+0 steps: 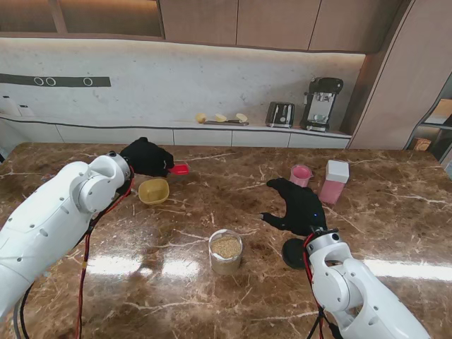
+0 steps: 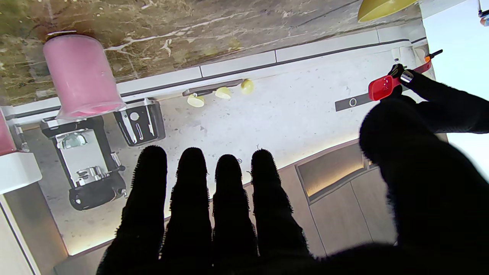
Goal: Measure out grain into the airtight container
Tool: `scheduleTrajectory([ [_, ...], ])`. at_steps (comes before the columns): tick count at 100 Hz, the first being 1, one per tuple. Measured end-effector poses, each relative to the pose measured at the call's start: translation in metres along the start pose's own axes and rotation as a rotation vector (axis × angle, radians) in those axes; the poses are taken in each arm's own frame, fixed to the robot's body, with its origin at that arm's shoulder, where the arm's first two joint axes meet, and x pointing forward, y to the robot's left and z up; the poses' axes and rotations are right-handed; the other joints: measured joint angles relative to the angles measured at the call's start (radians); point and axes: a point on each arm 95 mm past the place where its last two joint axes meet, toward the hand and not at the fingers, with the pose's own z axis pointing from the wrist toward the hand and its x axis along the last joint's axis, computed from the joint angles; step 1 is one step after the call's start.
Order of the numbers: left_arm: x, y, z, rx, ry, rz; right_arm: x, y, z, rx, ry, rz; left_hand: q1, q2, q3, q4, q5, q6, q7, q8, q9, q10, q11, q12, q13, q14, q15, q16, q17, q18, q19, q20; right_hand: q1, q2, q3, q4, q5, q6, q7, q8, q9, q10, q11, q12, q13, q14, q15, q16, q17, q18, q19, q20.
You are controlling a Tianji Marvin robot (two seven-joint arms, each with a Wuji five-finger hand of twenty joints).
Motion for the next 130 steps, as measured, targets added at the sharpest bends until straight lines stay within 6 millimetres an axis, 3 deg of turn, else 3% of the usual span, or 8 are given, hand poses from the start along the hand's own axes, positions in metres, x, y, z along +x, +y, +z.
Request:
scheduleTrajectory([
  [16, 0.017, -0.001, 0.001, -0.015, 0.057, -0.051, 0.001, 0.002, -0.002, -0.004, 0.003, 0.002, 0.040, 0.029, -0.078, 0.001, -0.014, 0.000, 0.000, -0.015, -0.004, 0.009, 0.047, 0.180, 0.100, 0.026, 0.092, 0.041, 0.064, 0.034, 0.059, 0.001, 0.000, 0.000, 0.000, 0.000, 0.000, 0.000, 0.000, 0.000, 0.000, 0.000, 0.000, 0.000, 0.000, 0.000, 0.000, 0.000, 0.000, 0.000, 0.000, 0.000],
  [32, 0.028, 0.000, 0.002, -0.041, 0.092, -0.064, 0.000, 0.004, -0.003, -0.011, 0.001, 0.004, 0.094, 0.063, -0.180, 0.004, -0.029, -0.001, 0.001, -0.062, -0.059, 0.014, 0.069, 0.305, 0.098, 0.031, 0.124, 0.087, 0.084, 0.053, 0.077, 0.002, -0.015, 0.004, 0.004, 0.000, 0.000, 0.000, 0.000, 0.000, 0.000, 0.001, 0.000, 0.000, 0.000, 0.000, 0.000, 0.000, 0.000, 0.000, 0.000, 0.000],
  [49, 0.036, 0.002, 0.004, -0.062, 0.104, -0.146, 0.000, 0.005, -0.004, -0.014, 0.000, 0.007, 0.169, 0.095, -0.306, 0.032, -0.040, 0.013, 0.002, -0.078, -0.174, 0.022, 0.040, 0.404, -0.009, 0.041, 0.124, 0.185, 0.048, 0.067, 0.063, 0.002, -0.025, 0.004, 0.005, 0.000, 0.000, 0.000, 0.000, 0.000, 0.000, 0.001, 0.000, 0.000, 0.000, 0.000, 0.000, 0.000, 0.000, 0.000, 0.000, 0.000],
  [54, 0.037, 0.002, 0.005, -0.064, 0.090, -0.157, 0.000, 0.005, -0.004, -0.015, 0.001, 0.008, 0.183, 0.107, -0.325, 0.032, -0.050, 0.016, 0.002, -0.067, -0.197, 0.025, -0.001, 0.366, -0.039, 0.041, 0.121, 0.188, 0.040, 0.068, 0.055, 0.002, -0.025, 0.006, 0.005, 0.000, 0.000, 0.000, 0.000, 0.000, 0.000, 0.001, 0.000, 0.000, 0.000, 0.000, 0.000, 0.000, 0.000, 0.000, 0.000, 0.000],
  [71, 0.043, 0.005, 0.006, -0.068, 0.070, -0.188, -0.001, 0.006, -0.005, -0.019, 0.000, 0.011, 0.349, 0.221, -0.620, 0.057, -0.093, 0.030, -0.010, 0.045, -0.158, 0.029, -0.091, -0.145, -0.064, 0.041, -0.029, 0.026, -0.009, 0.072, -0.010, 0.001, -0.025, 0.015, 0.005, 0.000, 0.000, 0.000, 0.000, 0.000, 0.000, 0.001, 0.000, 0.000, 0.000, 0.000, 0.000, 0.000, 0.000, 0.000, 0.000, 0.000],
  [79, 0.047, 0.008, 0.007, -0.073, 0.071, -0.205, -0.001, 0.007, -0.005, -0.020, -0.001, 0.013, 0.361, 0.233, -0.649, 0.057, -0.103, 0.028, -0.010, 0.083, -0.107, 0.035, -0.081, -0.222, -0.065, 0.041, -0.039, 0.006, -0.040, 0.074, -0.046, 0.000, -0.025, 0.015, 0.005, 0.000, 0.000, 0.000, 0.000, 0.000, 0.000, 0.001, 0.000, 0.000, 0.000, 0.000, 0.000, 0.000, 0.000, 0.000, 0.000, 0.000],
  [102, 0.054, 0.011, 0.010, -0.063, 0.070, -0.229, -0.001, 0.008, -0.006, -0.023, -0.003, 0.016, 0.381, 0.242, -0.674, 0.056, -0.114, 0.026, -0.001, 0.118, -0.010, 0.041, 0.059, -0.157, -0.057, 0.041, -0.039, 0.006, -0.063, 0.084, -0.063, 0.000, -0.026, 0.017, 0.005, 0.000, 0.000, 0.000, 0.000, 0.000, 0.000, 0.001, 0.000, 0.000, 0.000, 0.000, 0.000, 0.000, 0.000, 0.000, 0.000, 0.000],
  [130, 0.055, 0.012, 0.010, -0.065, 0.068, -0.242, -0.001, 0.009, -0.006, -0.028, -0.005, 0.019, 0.382, 0.242, -0.681, 0.056, -0.114, 0.026, 0.000, 0.133, 0.000, 0.045, 0.144, 0.007, -0.053, 0.042, 0.008, 0.095, -0.072, 0.095, -0.088, 0.000, -0.026, 0.026, 0.005, 0.000, 0.000, 0.000, 0.000, 0.000, 0.000, 0.001, 0.000, 0.000, 0.000, 0.000, 0.000, 0.000, 0.000, 0.000, 0.000, 0.001],
])
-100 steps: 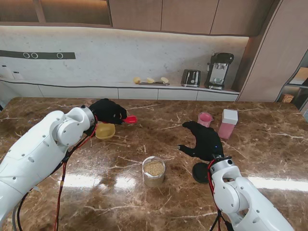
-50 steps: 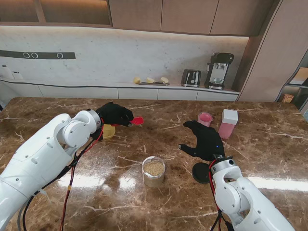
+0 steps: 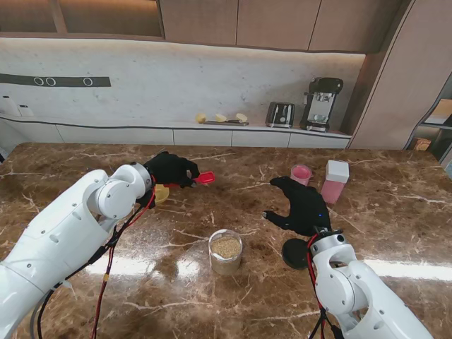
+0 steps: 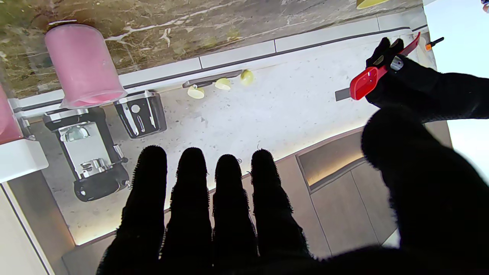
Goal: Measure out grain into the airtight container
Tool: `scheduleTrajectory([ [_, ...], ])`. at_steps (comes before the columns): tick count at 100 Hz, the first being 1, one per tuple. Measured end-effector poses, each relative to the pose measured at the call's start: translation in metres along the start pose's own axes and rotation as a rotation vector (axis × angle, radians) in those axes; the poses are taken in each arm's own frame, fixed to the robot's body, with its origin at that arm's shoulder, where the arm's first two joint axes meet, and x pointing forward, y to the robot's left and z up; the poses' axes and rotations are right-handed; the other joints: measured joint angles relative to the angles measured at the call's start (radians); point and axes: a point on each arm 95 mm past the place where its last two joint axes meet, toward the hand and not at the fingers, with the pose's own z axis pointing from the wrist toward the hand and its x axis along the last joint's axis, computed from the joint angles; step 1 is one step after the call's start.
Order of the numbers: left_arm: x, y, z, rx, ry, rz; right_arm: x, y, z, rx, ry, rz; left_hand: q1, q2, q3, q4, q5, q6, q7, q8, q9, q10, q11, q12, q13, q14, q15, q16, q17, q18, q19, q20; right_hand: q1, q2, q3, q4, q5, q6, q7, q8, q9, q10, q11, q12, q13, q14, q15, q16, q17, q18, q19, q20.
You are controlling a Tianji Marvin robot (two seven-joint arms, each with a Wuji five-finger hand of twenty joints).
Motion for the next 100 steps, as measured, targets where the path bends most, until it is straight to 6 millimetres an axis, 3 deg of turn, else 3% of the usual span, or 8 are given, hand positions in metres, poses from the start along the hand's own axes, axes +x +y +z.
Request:
scheduleTrajectory([
  [34, 0.0012, 0.0022, -0.0007, -0.042, 0.015, -0.001, 0.0001, 0.0012, -0.0007, -0.003, -0.001, 0.003, 0.000, 0.020, -0.009, 0.001, -0.036, 0.000, 0.024, 0.010, -0.051, -0.012, 0.041, 0.167, 0.000, 0.024, 0.027, 0.099, -0.024, 0.000, -0.036, 0.000, 0.000, 0.001, 0.000, 0.000, 0.000, 0.000, 0.000, 0.000, 0.000, 0.000, 0.000, 0.000, 0.000, 0.000, 0.000, 0.000, 0.000, 0.000, 0.009, 0.000],
  [39, 0.0017, 0.0020, -0.0011, -0.048, 0.027, 0.006, 0.0001, 0.0013, -0.0007, -0.003, -0.001, 0.003, 0.000, 0.030, -0.009, 0.014, -0.049, -0.001, 0.029, -0.002, -0.078, -0.019, 0.041, 0.187, 0.000, 0.024, 0.027, 0.110, -0.025, 0.000, -0.036, 0.000, 0.000, 0.001, 0.000, 0.000, 0.000, 0.000, 0.000, 0.000, 0.000, 0.000, 0.000, 0.000, 0.000, 0.000, 0.000, 0.000, 0.000, 0.000, 0.009, 0.000],
  [52, 0.0032, 0.0014, -0.0021, -0.072, 0.068, 0.022, 0.0000, 0.0014, -0.0009, -0.004, -0.002, 0.004, 0.000, 0.030, -0.009, 0.020, -0.050, -0.001, 0.062, -0.102, -0.138, -0.033, 0.038, 0.380, 0.000, 0.024, 0.038, 0.129, 0.004, 0.004, -0.037, 0.000, 0.000, 0.001, 0.000, 0.000, 0.000, 0.000, 0.000, 0.000, 0.000, 0.000, 0.000, 0.000, 0.000, 0.000, 0.000, 0.000, 0.000, 0.000, 0.009, 0.000],
  [71, 0.0023, 0.0010, -0.0027, -0.087, 0.085, 0.017, 0.0000, 0.0014, -0.0010, -0.004, -0.002, 0.005, 0.000, 0.030, -0.009, 0.021, -0.050, -0.001, 0.081, -0.171, -0.300, -0.042, -0.051, 0.559, 0.000, 0.024, 0.105, 0.170, 0.103, 0.023, 0.062, 0.012, 0.000, 0.001, 0.000, 0.000, 0.000, 0.000, 0.000, 0.000, 0.000, 0.000, 0.000, 0.000, 0.000, 0.000, 0.000, 0.000, 0.000, 0.000, 0.009, 0.000],
  [90, 0.0011, 0.0005, -0.0033, -0.085, 0.088, 0.019, 0.0005, 0.0010, -0.0009, -0.001, -0.001, 0.007, 0.007, 0.030, -0.009, 0.021, -0.050, 0.012, 0.096, -0.171, -0.309, -0.017, -0.053, 0.560, 0.026, 0.027, 0.239, 0.280, 0.161, 0.023, 0.142, 0.012, 0.000, 0.011, 0.000, 0.000, 0.000, 0.000, 0.000, 0.000, 0.000, 0.000, 0.000, 0.000, 0.000, 0.000, 0.000, 0.000, 0.000, 0.000, 0.010, 0.000],
  [96, 0.0006, 0.0005, -0.0035, -0.086, 0.086, 0.016, 0.0006, 0.0010, -0.0008, -0.001, -0.001, 0.007, 0.008, 0.030, -0.009, 0.021, -0.050, 0.017, 0.097, -0.152, -0.309, -0.016, -0.124, 0.454, 0.026, 0.027, 0.239, 0.280, 0.167, 0.023, 0.157, 0.025, -0.001, 0.011, 0.000, 0.000, 0.000, 0.000, 0.000, 0.000, 0.000, 0.000, 0.000, 0.000, 0.000, 0.000, 0.000, 0.000, 0.000, 0.000, 0.010, 0.000],
  [100, 0.0002, 0.0009, -0.0037, -0.089, 0.082, 0.013, 0.0007, 0.0010, -0.0008, -0.001, -0.001, 0.007, 0.016, 0.030, -0.009, 0.021, -0.050, 0.025, 0.097, -0.143, -0.309, -0.006, -0.163, 0.295, 0.026, 0.027, 0.197, 0.249, 0.167, 0.023, 0.166, 0.039, -0.001, 0.012, 0.000, 0.000, 0.000, 0.000, 0.000, 0.000, 0.000, 0.000, 0.000, 0.000, 0.000, 0.000, 0.000, 0.000, 0.000, 0.000, 0.010, 0.000],
])
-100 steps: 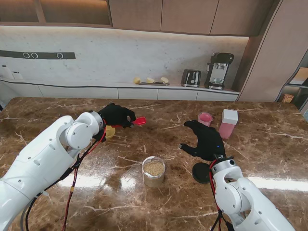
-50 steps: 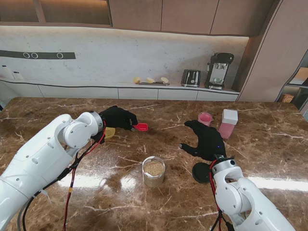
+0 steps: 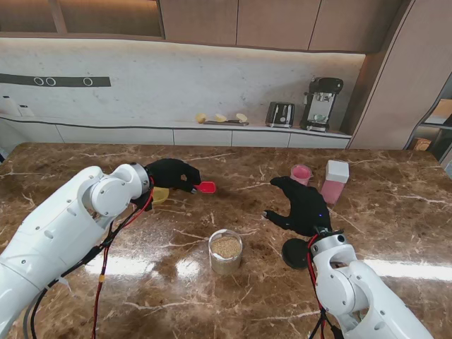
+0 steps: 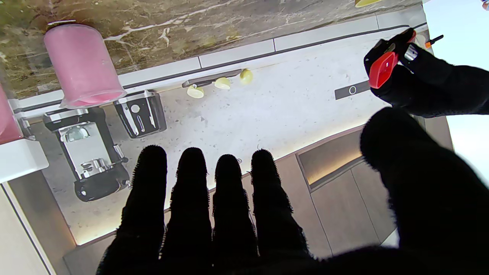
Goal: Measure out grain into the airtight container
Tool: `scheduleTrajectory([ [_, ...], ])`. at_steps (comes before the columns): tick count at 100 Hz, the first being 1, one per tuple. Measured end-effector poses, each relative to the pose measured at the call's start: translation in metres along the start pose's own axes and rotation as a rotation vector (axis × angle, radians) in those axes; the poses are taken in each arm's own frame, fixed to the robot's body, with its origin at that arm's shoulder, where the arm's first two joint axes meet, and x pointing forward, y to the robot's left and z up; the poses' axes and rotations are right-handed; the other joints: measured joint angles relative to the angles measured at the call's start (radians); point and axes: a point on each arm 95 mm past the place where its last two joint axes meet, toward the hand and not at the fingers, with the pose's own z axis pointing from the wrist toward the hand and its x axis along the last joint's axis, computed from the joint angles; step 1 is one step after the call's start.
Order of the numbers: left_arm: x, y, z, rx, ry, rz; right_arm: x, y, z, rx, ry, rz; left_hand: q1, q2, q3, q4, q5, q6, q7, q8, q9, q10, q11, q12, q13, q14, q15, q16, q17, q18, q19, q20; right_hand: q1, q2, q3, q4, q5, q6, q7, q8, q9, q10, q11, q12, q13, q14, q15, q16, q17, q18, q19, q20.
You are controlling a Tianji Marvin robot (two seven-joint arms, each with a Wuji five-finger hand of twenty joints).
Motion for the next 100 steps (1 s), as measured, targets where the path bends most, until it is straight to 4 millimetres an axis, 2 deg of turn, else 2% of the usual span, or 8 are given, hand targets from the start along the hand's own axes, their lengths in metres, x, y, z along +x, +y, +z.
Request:
scheduleTrajectory([
  [9, -0.0003, 0.0010, -0.0008, -0.011, -0.013, -0.006, 0.0001, 0.0000, 0.0000, 0.000, 0.000, 0.001, 0.000, 0.000, 0.000, 0.000, 0.000, 0.001, 0.000, 0.032, 0.111, 0.016, -0.019, -0.327, -0.002, 0.000, -0.153, -0.162, -0.036, 0.004, -0.011, 0.014, 0.000, 0.001, 0.000, 0.000, 0.000, 0.000, 0.000, 0.000, 0.000, 0.000, 0.000, 0.000, 0.000, 0.000, 0.000, 0.000, 0.000, 0.000, 0.000, 0.000],
  [20, -0.0004, 0.0024, -0.0013, -0.013, -0.022, -0.005, 0.0002, 0.0000, 0.0000, -0.001, 0.000, 0.002, 0.000, 0.000, 0.000, 0.000, 0.000, 0.001, -0.009, 0.061, 0.232, 0.016, 0.062, -0.426, -0.002, 0.000, -0.193, -0.235, -0.072, 0.015, -0.052, 0.015, 0.000, 0.011, 0.000, 0.000, 0.000, 0.000, 0.000, 0.000, 0.000, 0.000, 0.000, 0.000, 0.000, 0.000, 0.000, 0.000, 0.000, 0.000, 0.000, 0.000],
  [32, -0.0005, 0.0031, -0.0013, -0.015, -0.024, -0.001, 0.0002, -0.0001, 0.0000, -0.001, -0.001, 0.002, 0.000, 0.000, 0.000, 0.000, 0.000, 0.001, -0.010, 0.072, 0.254, 0.011, 0.217, -0.286, 0.000, 0.001, -0.175, -0.223, -0.082, 0.023, -0.077, 0.015, 0.000, 0.011, 0.000, 0.000, 0.000, 0.000, 0.000, -0.001, 0.000, 0.000, 0.000, 0.000, 0.000, 0.000, 0.000, 0.000, 0.000, 0.000, 0.000, 0.000],
  [44, -0.0001, 0.0031, -0.0012, -0.024, -0.019, -0.011, 0.0001, -0.0001, 0.0000, -0.001, -0.001, 0.003, -0.009, 0.000, 0.000, 0.001, -0.002, 0.000, -0.011, 0.081, 0.254, -0.008, 0.289, -0.124, 0.034, 0.022, -0.064, -0.105, -0.084, 0.027, -0.079, 0.015, 0.000, 0.011, 0.000, 0.000, 0.000, 0.000, 0.000, -0.001, 0.000, 0.000, 0.000, 0.000, 0.000, 0.000, 0.000, 0.000, 0.000, 0.000, 0.000, 0.000],
  [65, 0.0005, 0.0020, -0.0014, -0.046, -0.008, -0.034, -0.0001, 0.0001, -0.0001, -0.003, -0.002, 0.005, -0.029, 0.041, 0.002, 0.013, -0.053, -0.030, -0.011, 0.117, 0.206, -0.030, 0.350, 0.054, 0.058, 0.084, 0.115, 0.103, -0.044, 0.101, -0.067, 0.015, 0.000, 0.012, 0.000, 0.000, 0.000, 0.000, 0.000, -0.001, 0.000, 0.000, 0.000, 0.000, 0.000, 0.000, 0.000, 0.000, 0.000, 0.000, 0.000, 0.000],
  [75, 0.0005, 0.0020, -0.0014, -0.051, -0.005, -0.031, -0.0001, 0.0002, -0.0001, -0.004, -0.002, 0.005, -0.029, 0.041, 0.010, 0.013, -0.054, -0.031, -0.011, 0.105, 0.182, -0.034, 0.352, 0.080, 0.134, 0.106, 0.256, 0.172, 0.100, 0.134, 0.063, 0.041, 0.000, 0.013, 0.000, 0.000, 0.000, 0.000, 0.000, -0.001, 0.000, 0.000, 0.000, 0.000, 0.000, 0.000, 0.000, 0.000, 0.000, 0.000, 0.000, 0.000],
  [88, 0.0004, 0.0017, -0.0014, -0.047, 0.008, -0.027, -0.0002, 0.0002, -0.0001, -0.004, -0.002, 0.005, -0.029, 0.020, 0.010, 0.013, -0.011, -0.020, -0.011, -0.081, 0.188, -0.033, 0.352, 0.078, 0.333, 0.092, 0.525, 0.204, 0.337, 0.161, 0.294, 0.090, 0.000, 0.015, 0.000, 0.000, 0.000, 0.000, 0.000, -0.001, 0.000, 0.000, 0.000, 0.000, 0.000, 0.000, 0.000, 0.000, 0.000, 0.001, 0.000, 0.000],
  [100, 0.0001, 0.0015, -0.0015, -0.034, 0.027, -0.005, -0.0002, 0.0000, -0.0001, -0.002, -0.002, 0.005, -0.029, -0.002, 0.010, 0.012, 0.029, -0.013, -0.011, -0.184, 0.233, -0.035, 0.350, 0.063, 0.372, 0.078, 0.691, 0.219, 0.427, 0.165, 0.423, 0.144, 0.000, 0.015, 0.000, 0.000, 0.000, -0.001, 0.000, -0.001, 0.000, 0.000, 0.000, 0.000, 0.000, 0.001, 0.000, 0.000, 0.000, 0.002, 0.000, 0.000],
])
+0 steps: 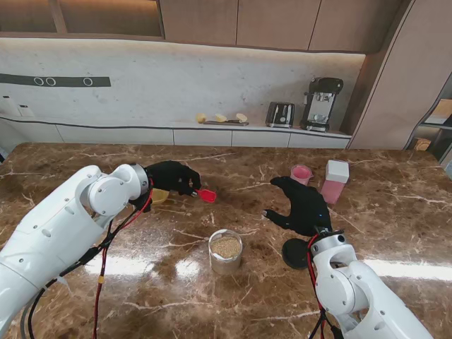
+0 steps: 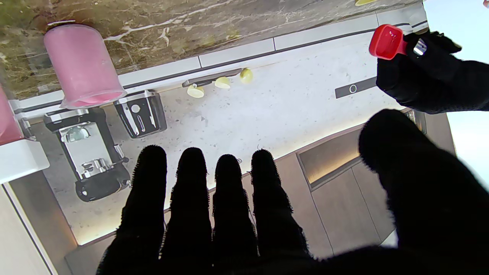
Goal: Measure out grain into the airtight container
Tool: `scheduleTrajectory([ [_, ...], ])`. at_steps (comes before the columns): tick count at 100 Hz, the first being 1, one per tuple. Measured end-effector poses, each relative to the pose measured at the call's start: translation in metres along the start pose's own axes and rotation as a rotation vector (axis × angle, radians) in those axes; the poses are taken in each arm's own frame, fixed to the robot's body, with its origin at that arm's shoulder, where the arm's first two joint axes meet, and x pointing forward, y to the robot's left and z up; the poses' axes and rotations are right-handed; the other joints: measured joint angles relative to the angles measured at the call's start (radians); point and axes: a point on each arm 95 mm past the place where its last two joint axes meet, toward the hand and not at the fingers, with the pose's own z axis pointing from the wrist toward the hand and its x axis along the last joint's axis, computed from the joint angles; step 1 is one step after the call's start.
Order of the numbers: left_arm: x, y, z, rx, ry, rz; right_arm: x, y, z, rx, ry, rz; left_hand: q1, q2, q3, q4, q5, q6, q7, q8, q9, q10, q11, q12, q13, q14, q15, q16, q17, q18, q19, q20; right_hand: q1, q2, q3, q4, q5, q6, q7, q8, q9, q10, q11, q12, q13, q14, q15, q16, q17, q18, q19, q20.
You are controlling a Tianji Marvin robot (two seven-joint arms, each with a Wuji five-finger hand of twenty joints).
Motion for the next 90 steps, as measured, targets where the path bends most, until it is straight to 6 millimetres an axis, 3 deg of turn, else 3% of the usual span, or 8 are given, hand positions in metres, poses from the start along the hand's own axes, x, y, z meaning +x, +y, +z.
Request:
scheduleTrajectory([
  [13, -0.001, 0.000, 0.000, 0.004, 0.024, 0.021, 0.000, 0.000, 0.000, 0.001, 0.000, 0.000, 0.000, 0.000, 0.000, -0.001, 0.001, 0.000, 0.005, -0.003, 0.020, -0.003, -0.009, -0.010, 0.000, -0.001, 0.048, -0.015, 0.018, 0.000, 0.024, 0.021, 0.000, 0.000, 0.000, 0.000, 0.000, 0.000, 0.000, 0.000, 0.000, 0.000, 0.000, 0.000, 0.000, 0.000, 0.000, 0.000, 0.000, 0.001, 0.000, 0.000],
  [35, 0.000, 0.003, -0.001, -0.028, 0.049, -0.127, 0.000, 0.000, 0.000, 0.003, 0.001, 0.000, 0.000, 0.000, 0.000, -0.002, -0.003, 0.006, -0.011, 0.168, 0.020, 0.003, -0.010, -0.010, 0.000, -0.001, 0.072, -0.031, 0.030, 0.001, 0.031, 0.034, 0.000, 0.000, 0.000, 0.000, 0.000, 0.000, 0.000, 0.000, 0.000, 0.000, 0.000, 0.000, 0.000, 0.000, 0.000, 0.000, 0.000, 0.011, 0.000, 0.000],
  [41, -0.001, 0.003, 0.000, -0.029, 0.041, -0.132, 0.000, 0.000, 0.000, 0.003, 0.001, -0.001, 0.000, 0.002, 0.001, 0.003, -0.014, 0.015, -0.012, 0.191, 0.020, 0.025, -0.010, -0.010, 0.000, -0.001, 0.072, -0.031, 0.030, 0.003, 0.031, 0.037, 0.000, 0.000, 0.000, 0.000, 0.000, 0.000, 0.000, 0.000, 0.000, 0.000, 0.000, 0.000, 0.000, 0.000, 0.000, 0.000, 0.000, 0.011, 0.000, 0.000],
  [73, -0.001, 0.010, -0.002, 0.006, 0.050, -0.194, 0.002, -0.001, 0.001, 0.002, 0.008, -0.015, 0.001, 0.002, 0.021, 0.010, -0.014, 0.056, -0.012, 0.203, 0.022, 0.044, 0.050, 0.006, 0.001, 0.004, 0.135, -0.031, 0.062, 0.029, 0.031, 0.076, 0.000, 0.000, 0.000, 0.000, 0.000, -0.001, 0.000, 0.000, 0.011, 0.000, 0.000, 0.000, 0.000, 0.000, 0.000, 0.000, 0.013, -0.001, 0.005, 0.000],
  [90, 0.001, 0.013, 0.000, 0.085, 0.062, -0.249, 0.001, -0.004, 0.002, 0.005, 0.001, -0.041, 0.001, 0.003, 0.021, 0.010, -0.014, 0.067, 0.002, 0.203, 0.066, 0.046, 0.103, 0.021, 0.022, 0.029, 0.166, -0.035, 0.093, 0.069, 0.031, 0.098, 0.000, -0.001, 0.009, 0.000, 0.000, -0.001, 0.000, 0.000, 0.025, 0.000, 0.001, 0.000, 0.020, 0.000, 0.005, 0.000, 0.040, -0.023, 0.007, 0.000],
])
